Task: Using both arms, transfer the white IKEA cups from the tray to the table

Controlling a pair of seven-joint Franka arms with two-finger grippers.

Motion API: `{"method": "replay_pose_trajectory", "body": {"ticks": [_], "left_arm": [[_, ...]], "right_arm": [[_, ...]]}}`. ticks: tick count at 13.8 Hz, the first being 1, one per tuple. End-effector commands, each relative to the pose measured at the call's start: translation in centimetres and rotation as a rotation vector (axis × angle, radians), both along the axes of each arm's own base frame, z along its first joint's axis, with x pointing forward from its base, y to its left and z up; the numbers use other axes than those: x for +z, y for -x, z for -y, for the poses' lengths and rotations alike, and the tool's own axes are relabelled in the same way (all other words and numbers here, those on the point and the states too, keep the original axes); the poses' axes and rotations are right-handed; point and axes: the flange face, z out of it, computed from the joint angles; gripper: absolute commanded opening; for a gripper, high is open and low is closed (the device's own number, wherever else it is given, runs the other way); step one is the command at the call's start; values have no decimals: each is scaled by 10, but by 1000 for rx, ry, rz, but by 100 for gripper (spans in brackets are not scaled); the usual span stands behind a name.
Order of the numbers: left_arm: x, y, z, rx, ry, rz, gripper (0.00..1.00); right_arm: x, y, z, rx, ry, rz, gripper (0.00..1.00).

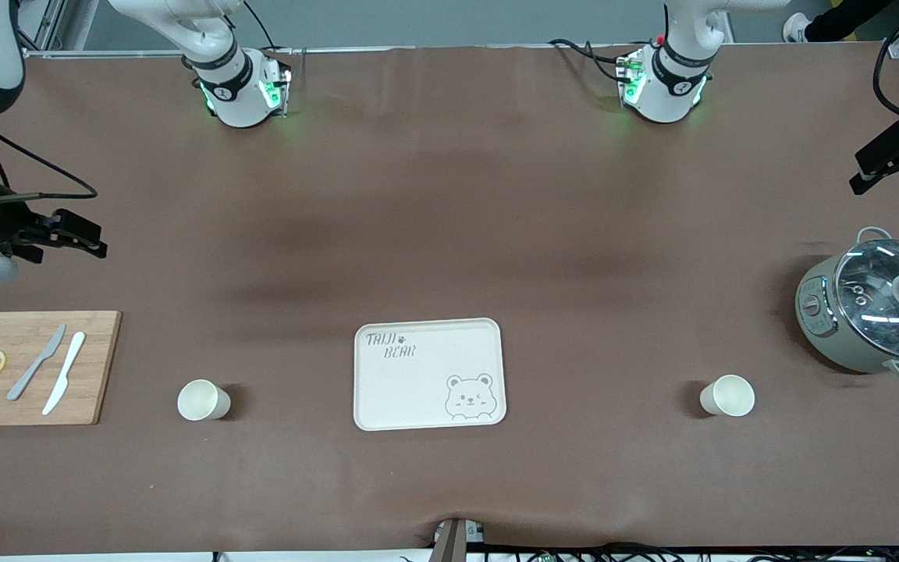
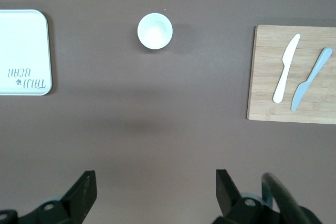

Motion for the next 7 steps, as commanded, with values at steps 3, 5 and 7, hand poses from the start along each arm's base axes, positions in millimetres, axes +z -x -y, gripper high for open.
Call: {"method": "replay_pose_trajectory", "body": {"ticks": [3, 5, 7], "left_arm": [[5, -2, -1, -3, -19, 8, 100], [5, -2, -2, -2, -16, 8, 100], [5, -2, -1, -4, -15, 8, 100]], "right_arm": [[16, 23, -8, 7, 14, 5, 100], [20, 25, -7, 6, 13, -11, 100], [39, 28, -8, -9, 15, -20, 100]]}}
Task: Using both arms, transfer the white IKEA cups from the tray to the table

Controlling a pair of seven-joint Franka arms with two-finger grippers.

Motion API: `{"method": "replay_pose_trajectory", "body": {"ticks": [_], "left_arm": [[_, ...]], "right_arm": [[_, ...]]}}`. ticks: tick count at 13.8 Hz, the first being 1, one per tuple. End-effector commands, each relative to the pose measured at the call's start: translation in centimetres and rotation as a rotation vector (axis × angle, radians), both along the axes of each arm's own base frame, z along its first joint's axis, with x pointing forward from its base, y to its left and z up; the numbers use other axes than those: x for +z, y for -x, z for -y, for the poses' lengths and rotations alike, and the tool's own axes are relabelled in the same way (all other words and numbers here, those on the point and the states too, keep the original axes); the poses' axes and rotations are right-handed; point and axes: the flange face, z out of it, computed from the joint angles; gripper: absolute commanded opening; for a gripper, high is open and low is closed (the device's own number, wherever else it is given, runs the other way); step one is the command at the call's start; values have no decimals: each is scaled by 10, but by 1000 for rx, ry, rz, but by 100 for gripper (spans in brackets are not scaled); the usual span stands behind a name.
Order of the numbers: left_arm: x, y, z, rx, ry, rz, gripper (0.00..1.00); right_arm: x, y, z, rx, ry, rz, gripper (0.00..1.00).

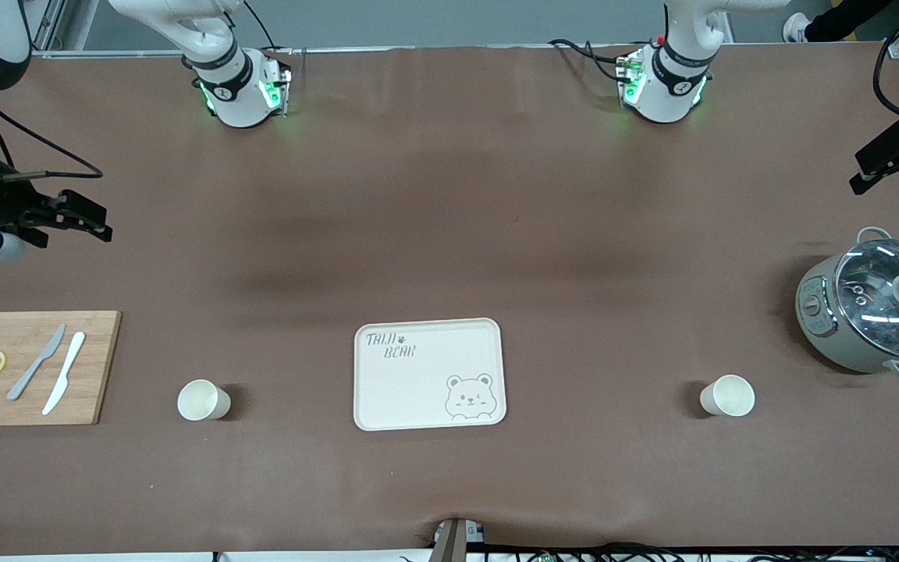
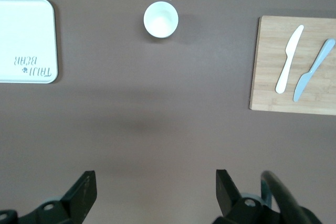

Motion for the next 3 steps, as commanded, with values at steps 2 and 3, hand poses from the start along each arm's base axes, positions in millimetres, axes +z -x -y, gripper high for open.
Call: {"method": "replay_pose_trajectory", "body": {"ticks": [2, 3], "left_arm": [[5, -2, -3, 0, -15, 8, 100], [5, -2, -2, -1, -13, 8, 100]], "right_arm": [[24, 8, -3, -22, 17, 3, 100], [24, 7, -2, -24, 17, 6, 100]]}}
